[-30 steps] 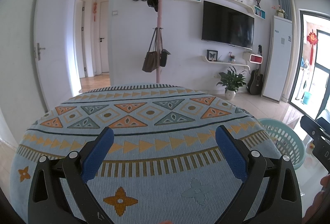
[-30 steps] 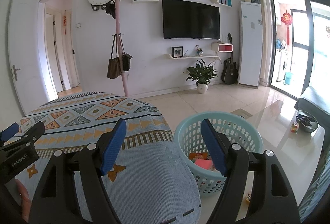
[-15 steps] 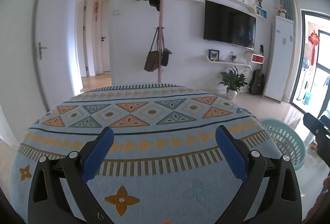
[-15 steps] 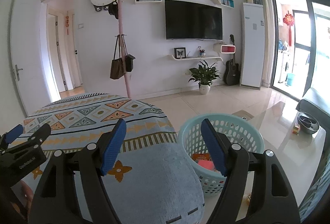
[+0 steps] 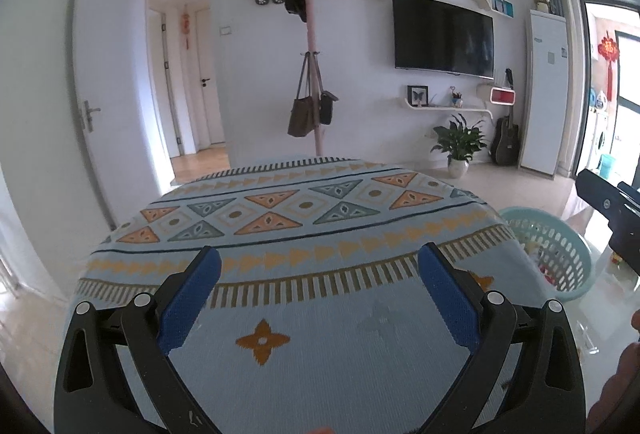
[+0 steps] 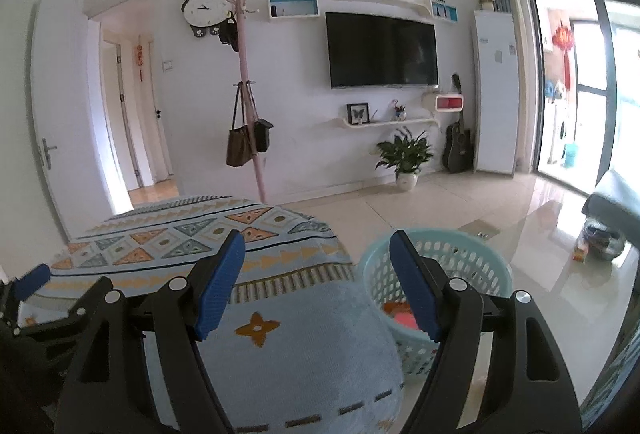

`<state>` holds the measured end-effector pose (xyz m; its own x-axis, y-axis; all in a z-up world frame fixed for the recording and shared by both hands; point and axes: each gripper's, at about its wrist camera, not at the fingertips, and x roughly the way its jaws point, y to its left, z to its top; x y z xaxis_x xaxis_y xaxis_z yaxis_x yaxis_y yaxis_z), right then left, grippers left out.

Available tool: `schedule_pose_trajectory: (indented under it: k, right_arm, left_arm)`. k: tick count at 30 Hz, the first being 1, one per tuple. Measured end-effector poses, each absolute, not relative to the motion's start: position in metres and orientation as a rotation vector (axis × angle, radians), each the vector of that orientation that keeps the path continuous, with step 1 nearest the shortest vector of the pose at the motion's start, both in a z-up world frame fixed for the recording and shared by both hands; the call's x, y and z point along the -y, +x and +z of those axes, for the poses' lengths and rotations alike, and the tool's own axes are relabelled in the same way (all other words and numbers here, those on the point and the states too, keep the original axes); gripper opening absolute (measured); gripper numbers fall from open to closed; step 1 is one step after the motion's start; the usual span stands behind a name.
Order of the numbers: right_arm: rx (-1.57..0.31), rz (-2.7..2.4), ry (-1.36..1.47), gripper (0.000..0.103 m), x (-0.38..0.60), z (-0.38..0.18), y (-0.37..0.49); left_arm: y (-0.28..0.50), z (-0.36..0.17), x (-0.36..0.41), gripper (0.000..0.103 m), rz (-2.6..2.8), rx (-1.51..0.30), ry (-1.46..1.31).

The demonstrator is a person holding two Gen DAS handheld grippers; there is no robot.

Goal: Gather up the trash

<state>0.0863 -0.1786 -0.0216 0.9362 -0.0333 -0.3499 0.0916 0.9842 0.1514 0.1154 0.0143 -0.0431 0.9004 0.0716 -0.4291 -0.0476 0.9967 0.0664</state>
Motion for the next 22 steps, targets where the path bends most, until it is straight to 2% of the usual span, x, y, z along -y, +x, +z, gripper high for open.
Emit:
schedule_pose_trajectory:
  k: [22]
  right_arm:
    - [-0.369,-0.035,0.160,0.071,0.154,-0.008,0.057]
  left_arm:
    - [0.071,-0.027,-0.042,0.096,0.124,-0.454,0.037]
